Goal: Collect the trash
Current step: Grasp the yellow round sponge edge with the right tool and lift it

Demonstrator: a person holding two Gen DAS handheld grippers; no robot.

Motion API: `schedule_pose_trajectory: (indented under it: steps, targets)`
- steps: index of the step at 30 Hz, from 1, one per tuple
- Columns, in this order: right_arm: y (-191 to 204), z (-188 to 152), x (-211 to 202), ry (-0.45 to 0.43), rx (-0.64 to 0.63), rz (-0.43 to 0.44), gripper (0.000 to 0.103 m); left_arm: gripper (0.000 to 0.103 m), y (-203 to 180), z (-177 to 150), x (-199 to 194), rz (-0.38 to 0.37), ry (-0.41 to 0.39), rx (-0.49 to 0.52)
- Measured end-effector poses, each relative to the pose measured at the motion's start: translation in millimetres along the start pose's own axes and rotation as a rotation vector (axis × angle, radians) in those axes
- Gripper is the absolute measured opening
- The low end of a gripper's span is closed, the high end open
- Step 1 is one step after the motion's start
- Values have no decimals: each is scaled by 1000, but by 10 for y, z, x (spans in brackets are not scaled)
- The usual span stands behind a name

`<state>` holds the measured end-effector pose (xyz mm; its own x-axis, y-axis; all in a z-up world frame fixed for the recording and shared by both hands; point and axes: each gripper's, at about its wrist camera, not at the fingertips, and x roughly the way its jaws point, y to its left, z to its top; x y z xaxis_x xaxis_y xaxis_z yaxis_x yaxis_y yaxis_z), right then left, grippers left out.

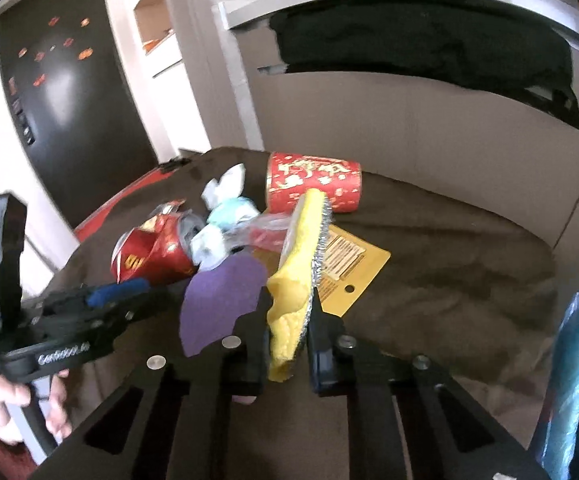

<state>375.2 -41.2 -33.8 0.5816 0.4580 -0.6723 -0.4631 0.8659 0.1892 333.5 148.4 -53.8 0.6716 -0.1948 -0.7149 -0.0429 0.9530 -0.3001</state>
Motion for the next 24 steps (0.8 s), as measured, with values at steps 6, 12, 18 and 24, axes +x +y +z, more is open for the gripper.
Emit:
schedule_pose_trajectory:
  steps: [6,12,18,24]
  targets:
    - [-112,4,-134,-27,-4,-69,12,42,-154,12,27,-16,-2,-17]
    - [-314,-87,-358,-51,16,-115,12,46,-414,20,168,-15,30,-41]
    - [-497,-248,-563,-61,37,-126,12,59,-441,-17,298,9,46,-100]
    - [-600,-394,-634,-63,55,-118,12,78,-459,-16,355,79,23,-105]
